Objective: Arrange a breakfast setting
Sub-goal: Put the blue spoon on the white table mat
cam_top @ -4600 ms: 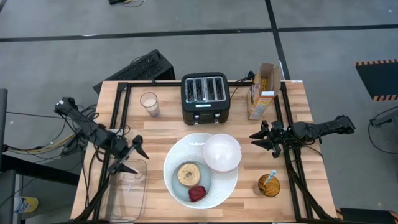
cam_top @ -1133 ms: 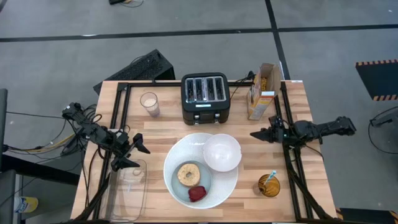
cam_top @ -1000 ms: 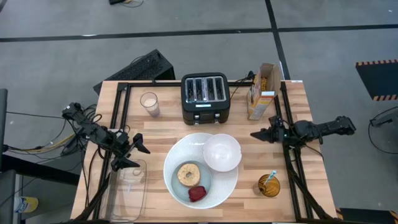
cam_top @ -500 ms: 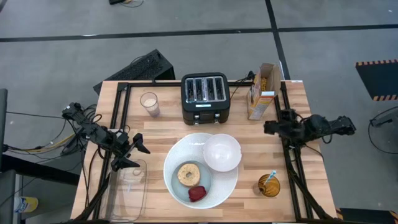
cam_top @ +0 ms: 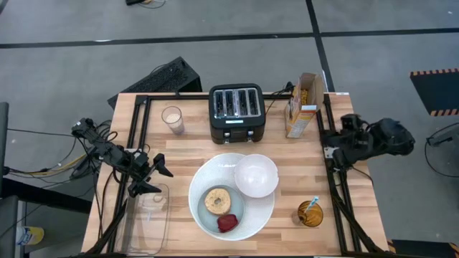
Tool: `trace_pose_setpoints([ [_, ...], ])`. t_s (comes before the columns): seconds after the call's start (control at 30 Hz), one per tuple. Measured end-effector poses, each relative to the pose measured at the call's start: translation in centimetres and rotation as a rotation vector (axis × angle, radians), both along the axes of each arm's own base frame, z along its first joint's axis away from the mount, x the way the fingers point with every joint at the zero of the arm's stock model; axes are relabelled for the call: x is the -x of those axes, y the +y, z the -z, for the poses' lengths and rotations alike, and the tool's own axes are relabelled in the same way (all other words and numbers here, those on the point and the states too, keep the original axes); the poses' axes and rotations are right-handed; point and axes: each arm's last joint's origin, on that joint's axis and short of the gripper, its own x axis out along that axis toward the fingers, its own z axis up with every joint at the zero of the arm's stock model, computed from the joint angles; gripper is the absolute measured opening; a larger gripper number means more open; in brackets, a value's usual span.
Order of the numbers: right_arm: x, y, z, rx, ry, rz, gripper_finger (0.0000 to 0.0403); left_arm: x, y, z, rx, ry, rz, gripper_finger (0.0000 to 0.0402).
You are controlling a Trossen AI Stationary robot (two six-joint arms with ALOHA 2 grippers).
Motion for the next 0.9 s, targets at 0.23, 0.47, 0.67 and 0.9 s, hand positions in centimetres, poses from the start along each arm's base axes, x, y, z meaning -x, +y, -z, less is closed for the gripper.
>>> trace_pose_setpoints([
  [0.23,1.9,-0.3,-2.9,0.045,0.133,-0.029,0.0168,0.0,0.0,0.0,0.0,0.0,0.0,0.034],
  [0.47,2.7,-0.3,-5.8,0.099,0.238,-0.087,0.0168,0.0,0.0,0.0,0.0,0.0,0.0,0.034],
  [0.67,3.0,-0.3,-9.4,0.314,0.168,-0.038,0.0168,0.0,0.0,0.0,0.0,0.0,0.0,0.034],
  [0.9,3.9,-0.5,-13.1,0.542,0.059,0.061,0.0168,0.0,0.0,0.0,0.0,0.0,0.0,0.034],
])
